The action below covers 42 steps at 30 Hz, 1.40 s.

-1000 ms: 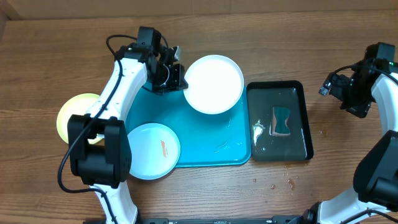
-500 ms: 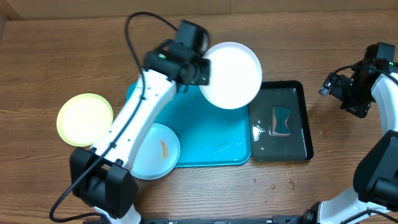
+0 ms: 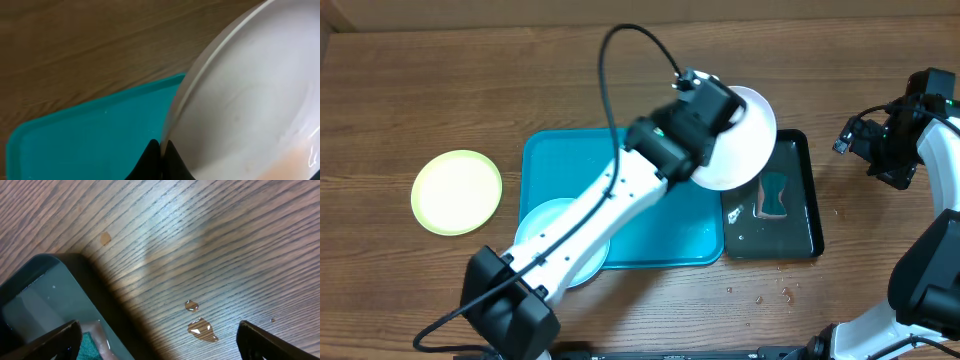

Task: Clean dirty plates on tray and stack at the side
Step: 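Lift the white plate with the left gripper and swing it right, then carry the white plate left and lay it on the yellow plate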

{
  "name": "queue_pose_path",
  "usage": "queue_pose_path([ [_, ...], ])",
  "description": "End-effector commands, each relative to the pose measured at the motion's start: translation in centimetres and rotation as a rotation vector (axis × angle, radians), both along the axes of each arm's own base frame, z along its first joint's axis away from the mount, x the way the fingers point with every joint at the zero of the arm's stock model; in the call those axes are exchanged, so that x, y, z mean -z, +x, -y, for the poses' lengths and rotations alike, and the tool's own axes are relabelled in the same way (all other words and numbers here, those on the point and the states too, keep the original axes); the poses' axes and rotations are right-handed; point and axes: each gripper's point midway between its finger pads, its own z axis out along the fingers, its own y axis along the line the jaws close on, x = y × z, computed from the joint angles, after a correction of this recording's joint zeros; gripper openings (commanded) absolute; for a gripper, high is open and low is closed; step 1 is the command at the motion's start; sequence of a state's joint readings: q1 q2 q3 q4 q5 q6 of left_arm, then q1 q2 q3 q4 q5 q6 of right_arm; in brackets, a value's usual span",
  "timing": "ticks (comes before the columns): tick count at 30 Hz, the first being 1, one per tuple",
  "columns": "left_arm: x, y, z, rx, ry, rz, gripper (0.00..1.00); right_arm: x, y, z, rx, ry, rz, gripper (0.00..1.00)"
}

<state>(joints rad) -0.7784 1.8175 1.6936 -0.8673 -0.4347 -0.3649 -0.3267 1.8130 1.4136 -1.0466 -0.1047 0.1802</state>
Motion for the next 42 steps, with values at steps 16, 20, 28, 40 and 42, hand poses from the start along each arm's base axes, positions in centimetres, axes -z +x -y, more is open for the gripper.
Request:
queue_pose_path([
  [16,-12.5,-5.5,2.8,-0.126,0.429,0.653,0.04,-0.8,0.5,0.3,0.006,-0.008,0.028,1.0],
  [20,-13.8,-6.6,4.1,-0.114,0.442,0.701,0.04,-0.8,0.5,0.3,0.006,-0.008,0.028,1.0],
  [28,-14.1,-7.1,5.1,-0.09,0.419,0.711,0.04,-0.8,0.5,0.3,0.006,-0.008,0.028,1.0],
  [40,-13.8,-7.1,5.5,-0.073,0.398,0.701,0.04,-0.8,0.5,0.3,0.006,-0.008,0.028,1.0],
  [42,-13.8,-7.1,5.6,-0.067,0.395,0.698,0.04,-0.8,0.5,0.3,0.006,-0.008,0.028,1.0],
])
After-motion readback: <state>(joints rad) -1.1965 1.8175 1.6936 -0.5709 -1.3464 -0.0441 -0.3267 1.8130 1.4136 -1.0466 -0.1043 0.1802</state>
